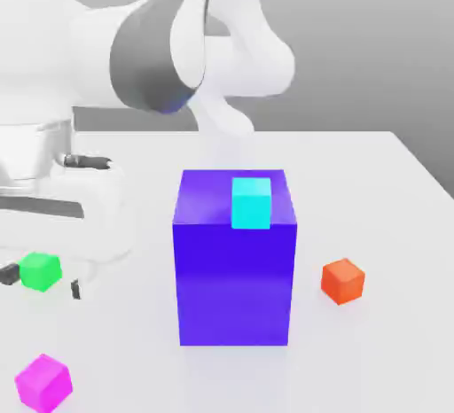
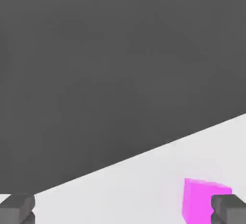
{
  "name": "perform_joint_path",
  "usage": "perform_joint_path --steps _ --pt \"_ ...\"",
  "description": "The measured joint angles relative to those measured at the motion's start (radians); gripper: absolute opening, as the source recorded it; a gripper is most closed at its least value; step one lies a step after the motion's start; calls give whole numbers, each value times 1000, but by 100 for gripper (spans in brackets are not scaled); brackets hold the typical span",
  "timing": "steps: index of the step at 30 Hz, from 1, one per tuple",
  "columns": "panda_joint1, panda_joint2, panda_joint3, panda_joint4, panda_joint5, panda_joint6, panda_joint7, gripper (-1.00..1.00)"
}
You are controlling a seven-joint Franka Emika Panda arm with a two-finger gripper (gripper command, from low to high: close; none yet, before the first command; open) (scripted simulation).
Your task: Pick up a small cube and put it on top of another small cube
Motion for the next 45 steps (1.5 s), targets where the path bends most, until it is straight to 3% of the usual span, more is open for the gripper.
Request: perform_joint_path --steps 5,9,10,16,21,33,39,44,45 --pt "-43 175 -27 0 9 57 -6 0" --pt "-92 320 21 27 63 154 -46 0" --pt "-104 351 36 34 77 177 -57 -100" --pt "-110 366 44 38 83 188 -61 -100" --pt "-68 234 -13 5 17 89 -12 -100" --pt "-123 19 -202 -198 22 61 280 -100" --pt "-171 -101 -310 -309 -89 71 517 -100" --pt "-274 -203 -341 -397 -245 83 756 -100" --pt "-274 -188 -342 -404 -231 103 757 -100"
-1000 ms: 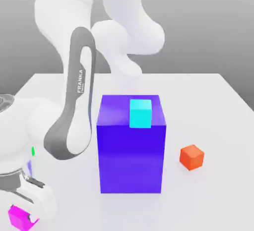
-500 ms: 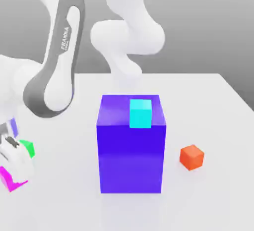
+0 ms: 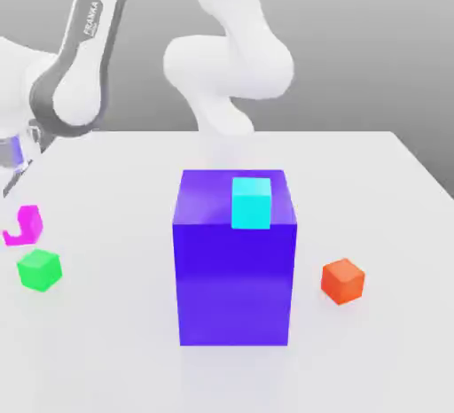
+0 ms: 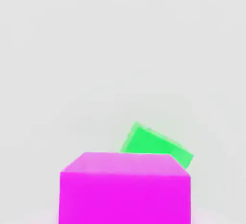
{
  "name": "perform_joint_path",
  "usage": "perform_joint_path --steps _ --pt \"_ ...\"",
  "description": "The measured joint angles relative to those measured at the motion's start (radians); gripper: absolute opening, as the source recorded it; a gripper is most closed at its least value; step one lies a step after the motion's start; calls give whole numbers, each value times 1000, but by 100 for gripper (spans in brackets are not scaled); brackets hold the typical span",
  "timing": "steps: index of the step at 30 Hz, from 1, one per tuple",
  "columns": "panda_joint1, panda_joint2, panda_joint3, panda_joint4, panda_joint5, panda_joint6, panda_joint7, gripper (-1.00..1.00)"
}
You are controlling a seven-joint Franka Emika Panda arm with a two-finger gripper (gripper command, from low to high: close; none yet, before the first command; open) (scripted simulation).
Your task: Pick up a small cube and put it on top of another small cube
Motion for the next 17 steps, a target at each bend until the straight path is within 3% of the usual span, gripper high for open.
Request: perform_joint_path --steps 4,5,12,17 --pt "-43 142 90 3 199 117 -132 -100" --pt "-69 181 129 6 258 147 -174 100" --pt "-78 190 139 7 271 154 -183 100" --pt "-86 14 84 -6 19 17 -3 100"
